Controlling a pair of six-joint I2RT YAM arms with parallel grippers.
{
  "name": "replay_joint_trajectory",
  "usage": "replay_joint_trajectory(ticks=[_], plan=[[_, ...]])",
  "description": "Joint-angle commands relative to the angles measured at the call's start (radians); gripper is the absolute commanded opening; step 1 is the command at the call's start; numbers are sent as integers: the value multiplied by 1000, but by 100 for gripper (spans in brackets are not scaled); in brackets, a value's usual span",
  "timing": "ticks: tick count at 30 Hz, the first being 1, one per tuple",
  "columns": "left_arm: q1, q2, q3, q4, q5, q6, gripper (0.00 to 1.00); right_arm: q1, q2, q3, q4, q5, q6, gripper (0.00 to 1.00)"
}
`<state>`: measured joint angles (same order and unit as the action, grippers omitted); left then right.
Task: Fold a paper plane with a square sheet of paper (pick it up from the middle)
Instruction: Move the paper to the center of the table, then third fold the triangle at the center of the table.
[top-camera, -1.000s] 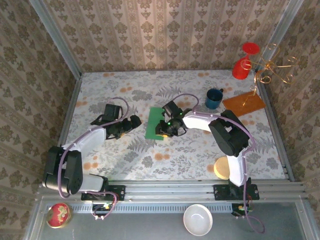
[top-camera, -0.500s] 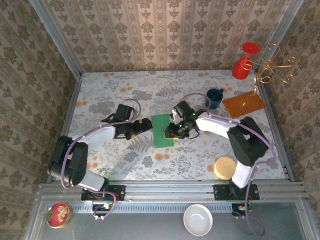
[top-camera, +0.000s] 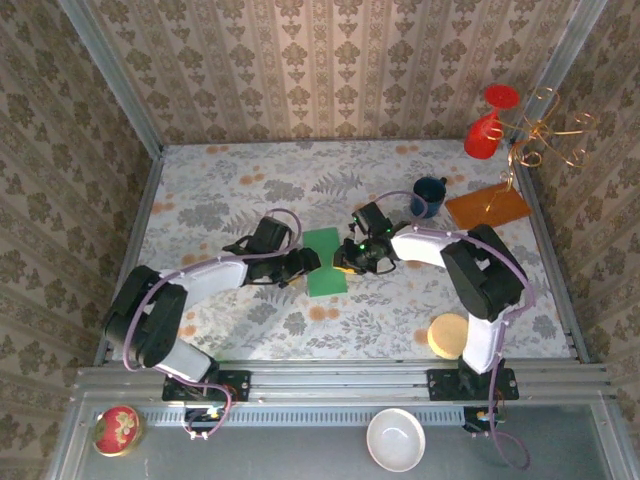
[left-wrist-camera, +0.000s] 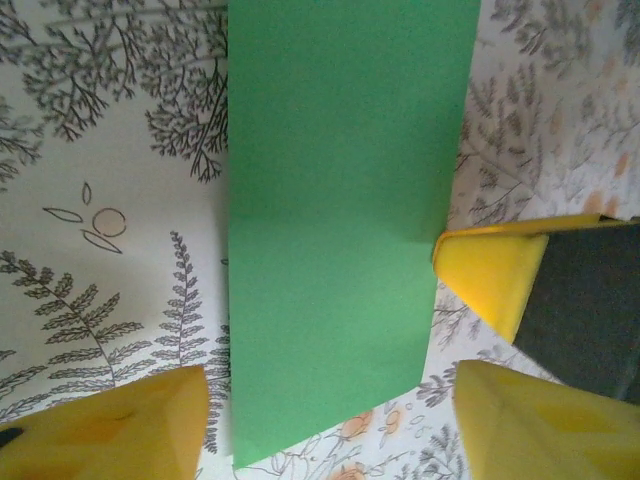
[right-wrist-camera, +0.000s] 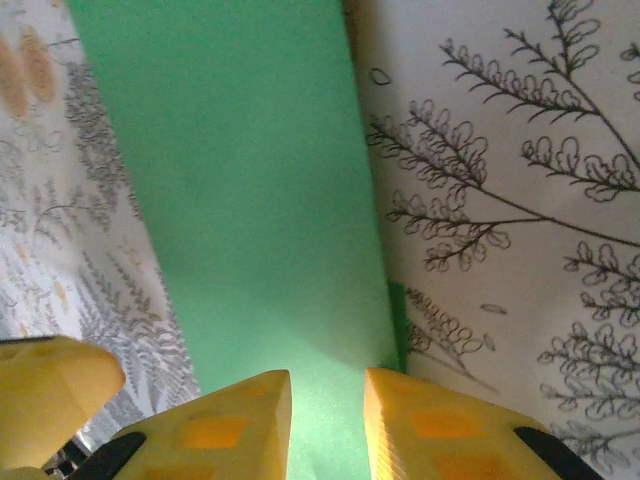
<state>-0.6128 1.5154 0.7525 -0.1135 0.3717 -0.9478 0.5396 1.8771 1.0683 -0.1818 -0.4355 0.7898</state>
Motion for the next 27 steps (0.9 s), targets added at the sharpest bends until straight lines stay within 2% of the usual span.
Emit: replay_joint_trajectory(ticks=[1,9,16,23,27], plan=[[-8,30,-6,3,12,-17,59,2,37,41,4,-20,19,27],[-13,54,17,-66,-26,14,49,-6,88,44,-44,8,7,25],[-18,81,24,-41,3,5,40,-12,96,31,-53,13,1,24],[-16,114,52,-72,-4,29,41,-15,89,25,-40,7,-3,25],[-5,133,49,-14,54,27,41,-15,87,24,-39,6,-3,25]])
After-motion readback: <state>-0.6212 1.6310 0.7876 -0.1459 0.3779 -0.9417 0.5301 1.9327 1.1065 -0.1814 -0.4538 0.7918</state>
